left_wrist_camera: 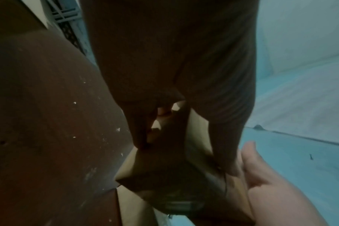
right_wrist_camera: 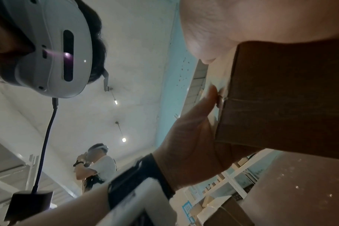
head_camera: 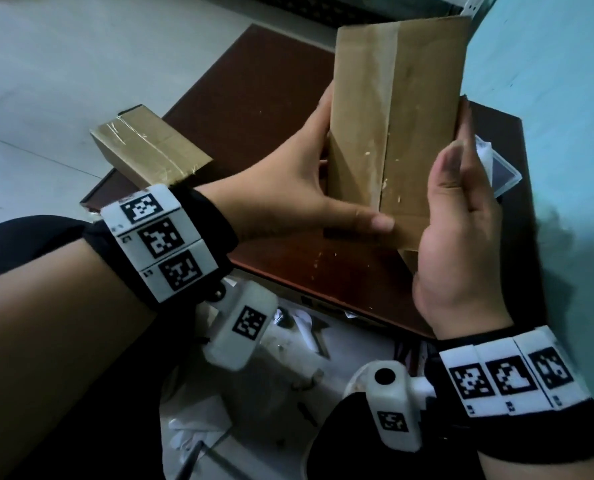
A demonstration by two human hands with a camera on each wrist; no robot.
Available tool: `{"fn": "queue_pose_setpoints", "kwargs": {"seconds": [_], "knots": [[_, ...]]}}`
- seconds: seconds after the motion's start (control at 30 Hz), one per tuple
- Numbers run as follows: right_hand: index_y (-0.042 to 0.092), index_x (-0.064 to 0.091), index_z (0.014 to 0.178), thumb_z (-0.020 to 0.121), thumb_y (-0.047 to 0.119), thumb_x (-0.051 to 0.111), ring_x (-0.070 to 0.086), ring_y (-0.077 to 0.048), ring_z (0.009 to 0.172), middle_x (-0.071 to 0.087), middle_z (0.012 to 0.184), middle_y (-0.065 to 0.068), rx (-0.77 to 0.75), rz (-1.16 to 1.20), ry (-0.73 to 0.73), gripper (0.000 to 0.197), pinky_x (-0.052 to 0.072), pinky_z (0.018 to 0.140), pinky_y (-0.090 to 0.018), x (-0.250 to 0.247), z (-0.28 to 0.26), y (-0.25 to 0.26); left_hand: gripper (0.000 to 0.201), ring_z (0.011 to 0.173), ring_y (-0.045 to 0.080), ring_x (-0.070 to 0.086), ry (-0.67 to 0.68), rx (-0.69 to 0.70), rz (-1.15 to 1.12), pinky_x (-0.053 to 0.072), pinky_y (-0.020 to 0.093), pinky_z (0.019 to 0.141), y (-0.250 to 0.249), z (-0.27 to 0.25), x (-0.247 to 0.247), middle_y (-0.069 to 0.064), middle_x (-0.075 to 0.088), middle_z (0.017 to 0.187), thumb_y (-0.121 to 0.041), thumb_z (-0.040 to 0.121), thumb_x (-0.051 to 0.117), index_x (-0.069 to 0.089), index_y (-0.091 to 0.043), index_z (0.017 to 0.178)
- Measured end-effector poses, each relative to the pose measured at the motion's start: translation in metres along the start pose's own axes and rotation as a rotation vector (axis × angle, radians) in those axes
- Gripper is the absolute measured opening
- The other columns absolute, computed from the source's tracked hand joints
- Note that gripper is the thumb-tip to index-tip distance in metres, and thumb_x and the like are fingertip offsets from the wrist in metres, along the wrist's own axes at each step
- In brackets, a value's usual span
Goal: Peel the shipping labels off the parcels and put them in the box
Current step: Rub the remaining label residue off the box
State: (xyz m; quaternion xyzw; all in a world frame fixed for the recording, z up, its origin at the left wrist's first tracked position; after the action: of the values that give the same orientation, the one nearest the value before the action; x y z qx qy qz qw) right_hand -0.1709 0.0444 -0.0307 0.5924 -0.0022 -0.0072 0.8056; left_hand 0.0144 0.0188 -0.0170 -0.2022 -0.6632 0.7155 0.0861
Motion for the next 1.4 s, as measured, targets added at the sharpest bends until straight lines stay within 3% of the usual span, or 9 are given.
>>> {"fn": "queue_pose_setpoints", "kwargs": {"seconds": [0.07,0.13,0.23,0.37,0.67,0.77,0.9,1.1,1.4], "knots": [[0.029,0.038,0.166,0.091,0.075,0.060,0.040,-0.019,0.158,0.046,0.168,0.001,0.050,0.047,-0.044,0.090,0.030,0.130,-0.054,-0.001,0.001,0.003,0.118,0.137,0.008,0.056,0.035,0.004,-0.018,0.054,0.033,0.107,0.000,-0.002,0.003,-0.006,0.048,0.157,-0.023,0.086,0.086,0.001,-0.025,0.168],[0.027,0.039,0.166,0.089,0.074,0.061,0.042,-0.019,0.157,0.047,0.168,0.000,0.081,0.076,-0.052,0.092,0.032,0.130,-0.055,-0.001,0.000,0.003,0.089,0.127,0.009,0.063,0.007,0.005,-0.130,0.057,0.024,0.095,-0.002,-0.002,0.005,-0.004,0.055,0.151,-0.017,0.102,0.064,0.004,-0.026,0.168],[0.025,0.034,0.168,0.102,0.060,0.061,0.042,-0.019,0.156,0.045,0.168,-0.001,0.067,0.049,-0.029,0.080,0.035,0.129,-0.053,0.002,-0.001,0.005,0.068,0.121,0.004,0.066,-0.095,0.014,-0.151,0.056,0.020,0.090,-0.002,-0.002,0.004,-0.006,0.059,0.144,-0.015,0.111,0.047,0.011,-0.024,0.168],[0.027,0.035,0.168,0.105,0.030,0.066,0.057,-0.016,0.145,0.055,0.160,0.001,0.091,0.048,-0.026,0.070,0.047,0.120,-0.047,0.007,-0.003,0.006,0.061,0.114,0.003,0.068,-0.148,0.055,-0.125,0.056,0.020,0.087,0.001,-0.001,0.008,-0.006,0.064,0.134,-0.010,0.110,0.044,0.019,-0.016,0.166],[0.023,0.032,0.169,0.103,0.019,0.069,0.058,-0.021,0.144,0.056,0.159,-0.005,0.085,0.071,-0.044,0.076,0.049,0.119,-0.049,0.011,-0.005,0.003,0.066,0.126,0.018,0.066,-0.119,0.134,-0.212,0.056,0.036,0.104,0.003,0.003,0.011,0.007,0.062,0.142,-0.010,0.107,0.047,0.017,-0.013,0.165],[0.023,0.031,0.169,0.104,0.018,0.068,0.056,-0.022,0.146,0.054,0.161,-0.005,0.080,0.082,-0.042,0.076,0.048,0.120,-0.049,0.012,-0.006,0.002,0.065,0.130,0.016,0.062,-0.158,0.177,-0.168,0.054,0.033,0.107,0.005,0.003,0.011,0.007,0.058,0.146,-0.012,0.107,0.048,0.017,-0.010,0.164],[0.027,0.028,0.170,0.105,0.024,0.066,0.055,-0.018,0.146,0.052,0.163,-0.002,0.086,0.078,-0.044,0.076,0.050,0.118,-0.047,0.016,-0.009,0.001,0.063,0.131,0.010,0.061,-0.244,0.182,-0.072,0.051,0.037,0.111,0.006,0.004,0.013,0.001,0.060,0.146,-0.023,0.108,0.054,0.025,-0.014,0.163],[0.029,0.027,0.171,0.109,0.042,0.056,0.050,-0.014,0.150,0.048,0.166,0.001,0.103,0.080,-0.039,0.069,0.044,0.123,-0.046,0.017,-0.009,0.001,0.064,0.112,0.006,0.069,-0.333,0.118,0.072,0.058,0.042,0.101,0.006,0.002,0.015,-0.012,0.068,0.130,-0.046,0.103,0.054,0.033,-0.028,0.160],[0.036,0.028,0.169,0.094,0.069,0.063,0.049,-0.017,0.151,0.048,0.166,0.004,0.109,0.035,-0.046,0.089,0.042,0.124,-0.052,0.015,-0.008,-0.001,0.060,0.112,0.008,0.069,-0.306,0.135,0.074,0.059,0.039,0.097,0.004,0.001,0.015,-0.010,0.068,0.130,-0.035,0.102,0.053,0.036,-0.025,0.159]]}}
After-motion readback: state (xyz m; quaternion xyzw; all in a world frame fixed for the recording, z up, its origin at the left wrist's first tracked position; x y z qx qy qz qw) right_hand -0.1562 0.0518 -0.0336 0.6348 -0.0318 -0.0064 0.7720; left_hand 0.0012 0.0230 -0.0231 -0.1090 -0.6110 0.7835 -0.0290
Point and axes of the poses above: each hand's wrist, its own z-axis towards the middle knuckle, its own x-axis out of the palm, y = z × x, the point moved 2 cm from there along z, towards the middle knuckle
